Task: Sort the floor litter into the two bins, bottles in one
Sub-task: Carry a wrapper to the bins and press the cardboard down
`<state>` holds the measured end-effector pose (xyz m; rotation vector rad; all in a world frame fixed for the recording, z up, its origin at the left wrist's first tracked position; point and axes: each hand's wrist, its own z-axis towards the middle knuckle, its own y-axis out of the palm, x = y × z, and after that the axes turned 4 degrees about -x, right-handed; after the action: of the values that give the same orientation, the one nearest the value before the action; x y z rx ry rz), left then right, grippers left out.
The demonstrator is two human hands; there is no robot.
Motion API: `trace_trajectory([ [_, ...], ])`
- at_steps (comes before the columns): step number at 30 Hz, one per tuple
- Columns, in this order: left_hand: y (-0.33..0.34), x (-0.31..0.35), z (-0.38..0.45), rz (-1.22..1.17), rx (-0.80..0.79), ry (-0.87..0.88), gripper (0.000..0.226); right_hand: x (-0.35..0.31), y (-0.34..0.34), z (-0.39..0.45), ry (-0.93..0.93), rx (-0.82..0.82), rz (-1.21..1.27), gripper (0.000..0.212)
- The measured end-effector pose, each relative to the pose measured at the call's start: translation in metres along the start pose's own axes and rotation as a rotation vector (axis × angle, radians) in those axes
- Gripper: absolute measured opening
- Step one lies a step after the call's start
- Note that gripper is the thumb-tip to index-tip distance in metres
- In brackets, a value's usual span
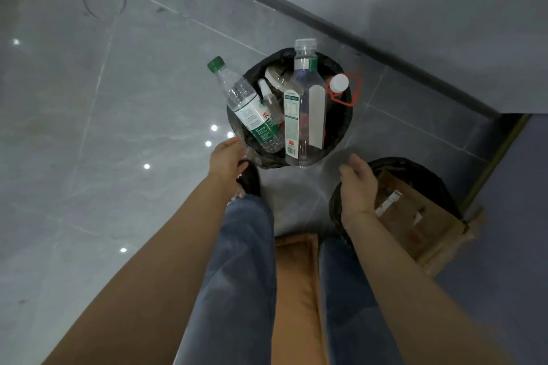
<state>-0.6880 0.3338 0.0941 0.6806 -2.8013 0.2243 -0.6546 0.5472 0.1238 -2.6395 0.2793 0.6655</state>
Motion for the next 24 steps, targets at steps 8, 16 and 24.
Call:
trace_trajectory([
  [8, -0.002, -0.021, 0.038, -0.066, -0.150, -0.170, 0.036, -0.011, 0.040, 0.089, 0.048, 0.002, -0.075, 0.053],
  [16, -0.007, 0.005, 0.059, -0.294, -0.233, -0.047, 0.036, -0.028, 0.087, 0.096, 0.048, -0.166, 0.003, 0.050],
  [24, -0.053, 0.097, 0.088, -0.273, -0.315, 0.001, 0.020, -0.073, 0.178, 0.091, 0.018, -0.200, 0.155, 0.049],
])
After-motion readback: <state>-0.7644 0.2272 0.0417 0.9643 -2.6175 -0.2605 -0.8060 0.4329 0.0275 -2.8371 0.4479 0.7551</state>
